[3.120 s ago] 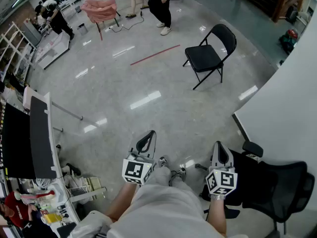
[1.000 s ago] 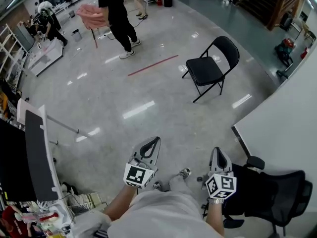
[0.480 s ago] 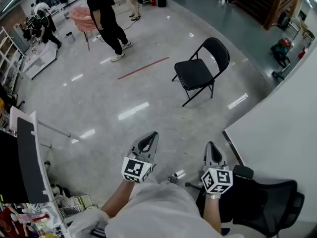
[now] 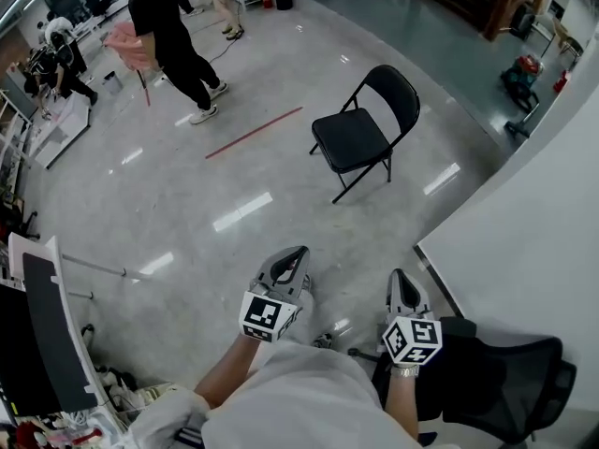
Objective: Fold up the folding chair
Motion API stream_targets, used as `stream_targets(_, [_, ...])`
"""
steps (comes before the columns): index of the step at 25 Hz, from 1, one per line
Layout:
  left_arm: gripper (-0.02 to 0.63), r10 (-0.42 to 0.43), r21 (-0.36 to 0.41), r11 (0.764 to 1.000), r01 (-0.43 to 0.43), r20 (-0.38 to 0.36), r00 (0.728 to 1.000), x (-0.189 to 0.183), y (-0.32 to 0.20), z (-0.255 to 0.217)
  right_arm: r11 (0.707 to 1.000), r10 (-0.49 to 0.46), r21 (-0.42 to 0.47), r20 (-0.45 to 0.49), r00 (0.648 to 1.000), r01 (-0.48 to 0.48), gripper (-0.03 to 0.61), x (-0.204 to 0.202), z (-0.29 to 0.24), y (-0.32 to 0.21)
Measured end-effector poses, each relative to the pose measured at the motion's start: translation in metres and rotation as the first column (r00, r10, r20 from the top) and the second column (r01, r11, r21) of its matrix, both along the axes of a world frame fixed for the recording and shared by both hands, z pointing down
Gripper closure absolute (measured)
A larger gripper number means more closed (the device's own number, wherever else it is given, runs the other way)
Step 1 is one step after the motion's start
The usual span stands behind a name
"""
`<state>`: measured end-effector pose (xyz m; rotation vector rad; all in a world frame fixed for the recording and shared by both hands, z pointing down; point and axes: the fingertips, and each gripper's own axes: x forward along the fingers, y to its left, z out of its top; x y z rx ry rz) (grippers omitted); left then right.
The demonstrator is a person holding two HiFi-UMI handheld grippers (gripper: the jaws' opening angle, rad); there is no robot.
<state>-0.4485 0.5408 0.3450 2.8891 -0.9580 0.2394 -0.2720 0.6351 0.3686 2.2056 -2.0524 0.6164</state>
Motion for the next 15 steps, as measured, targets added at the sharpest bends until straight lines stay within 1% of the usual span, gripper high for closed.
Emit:
stream_targets(4, [0.604,0.036,-0.001,0.999,-0.036,-0.005,0.999,0.033,-0.048,0.005,0.998,0.052,-0.028,-0.011,0.999,-0.052,0.575,0.027,0.006,-0.032])
stream_targets(8, [0.604,0.081,-0.006,0.997,-0.081,0.005,0.997,0.062,-0.103,0.009,0.995,0.095,-0.038,-0.009,0.995,-0.095,0.576,0.047,0.009,-0.081])
stream_targets(11, [0.604,0.118,-0.018,0.993,-0.118,-0.006,0.993,0.079,-0.140,0.009,0.992,0.119,-0.045,-0.018,0.993,-0.120,0.575,0.058,0.006,-0.120])
stream_targets(15, [0.604,0.143,-0.051,0.988,-0.144,-0.021,0.989,0.094,-0.193,0.016,0.987,0.147,-0.056,-0.028,0.989,-0.149,0.575,0.067,0.005,-0.166])
